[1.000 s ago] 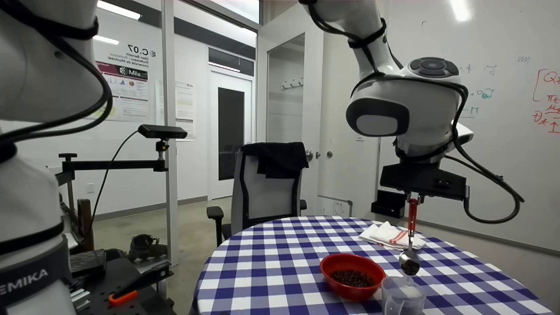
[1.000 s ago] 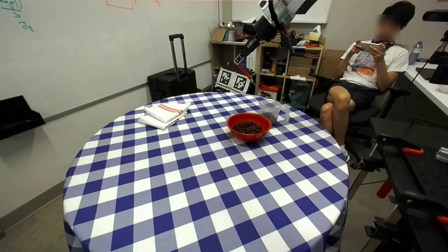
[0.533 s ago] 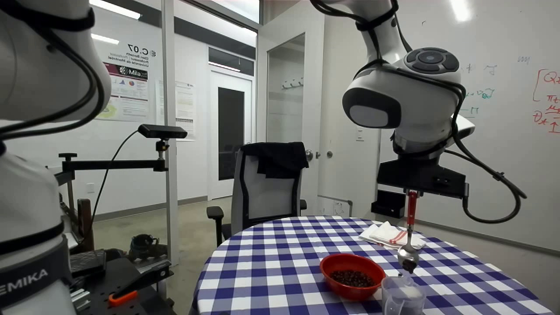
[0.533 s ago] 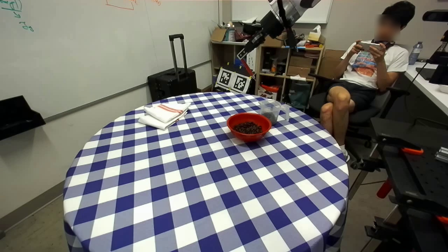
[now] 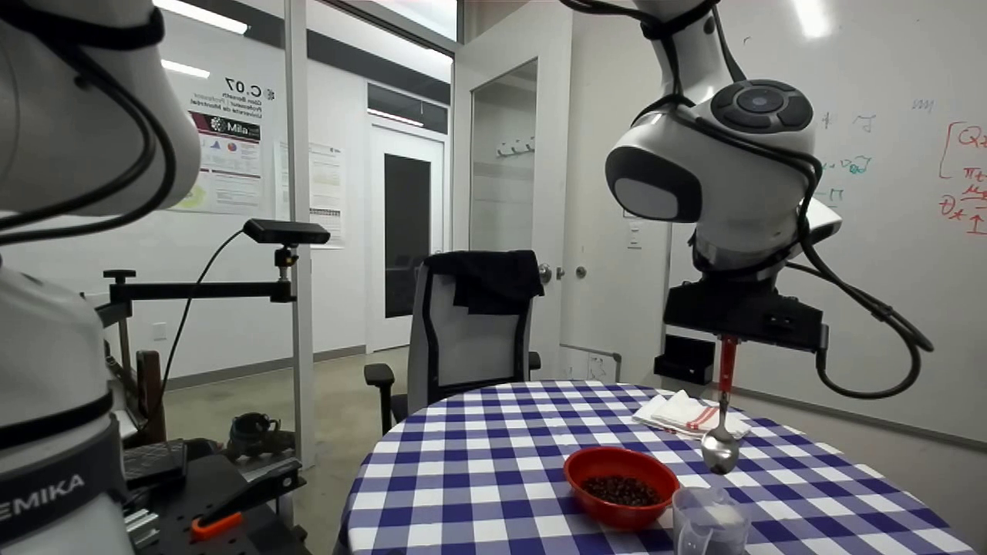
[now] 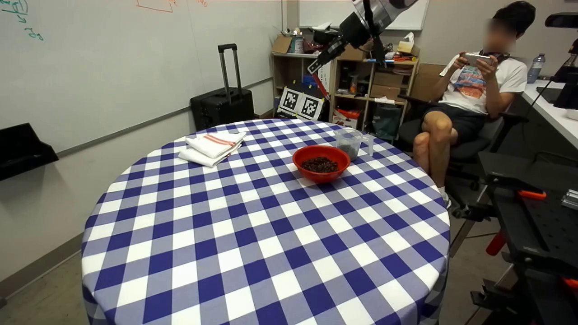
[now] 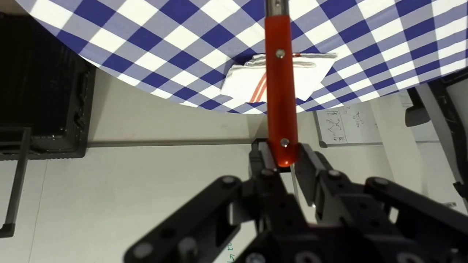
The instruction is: Put a spoonful of the things in the red bowl into the jug
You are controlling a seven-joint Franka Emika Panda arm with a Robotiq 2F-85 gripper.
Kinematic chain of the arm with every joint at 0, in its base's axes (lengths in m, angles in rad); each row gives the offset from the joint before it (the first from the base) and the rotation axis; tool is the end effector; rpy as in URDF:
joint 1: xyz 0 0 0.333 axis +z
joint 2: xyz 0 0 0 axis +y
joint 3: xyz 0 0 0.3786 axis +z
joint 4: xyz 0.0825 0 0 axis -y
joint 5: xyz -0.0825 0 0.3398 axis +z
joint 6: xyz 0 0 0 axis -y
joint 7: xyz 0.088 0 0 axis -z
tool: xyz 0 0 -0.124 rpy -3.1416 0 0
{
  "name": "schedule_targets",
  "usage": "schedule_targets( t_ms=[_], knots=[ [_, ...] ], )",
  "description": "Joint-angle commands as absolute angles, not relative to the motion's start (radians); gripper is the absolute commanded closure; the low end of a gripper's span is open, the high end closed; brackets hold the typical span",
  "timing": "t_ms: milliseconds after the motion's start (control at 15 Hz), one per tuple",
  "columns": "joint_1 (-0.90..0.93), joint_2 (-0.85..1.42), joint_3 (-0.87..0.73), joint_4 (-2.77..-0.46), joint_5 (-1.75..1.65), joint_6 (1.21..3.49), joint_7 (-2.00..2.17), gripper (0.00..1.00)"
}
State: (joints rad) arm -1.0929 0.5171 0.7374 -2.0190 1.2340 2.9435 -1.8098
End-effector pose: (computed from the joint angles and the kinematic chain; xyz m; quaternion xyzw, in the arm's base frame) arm 0.5361 -0.3125 0.3386 -0.9130 -0.0474 -0.4008 0.0600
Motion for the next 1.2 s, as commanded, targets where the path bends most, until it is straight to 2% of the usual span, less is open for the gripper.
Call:
schedule_targets(
  t_ms=[0, 1133],
  knots=[
    [-1.118, 0.506, 0.772, -2.033, 1.292, 2.97, -1.877, 0.95],
    [-1.136, 0.502, 0.796, -2.044, 1.403, 2.965, -2.002, 0.95]
  ],
)
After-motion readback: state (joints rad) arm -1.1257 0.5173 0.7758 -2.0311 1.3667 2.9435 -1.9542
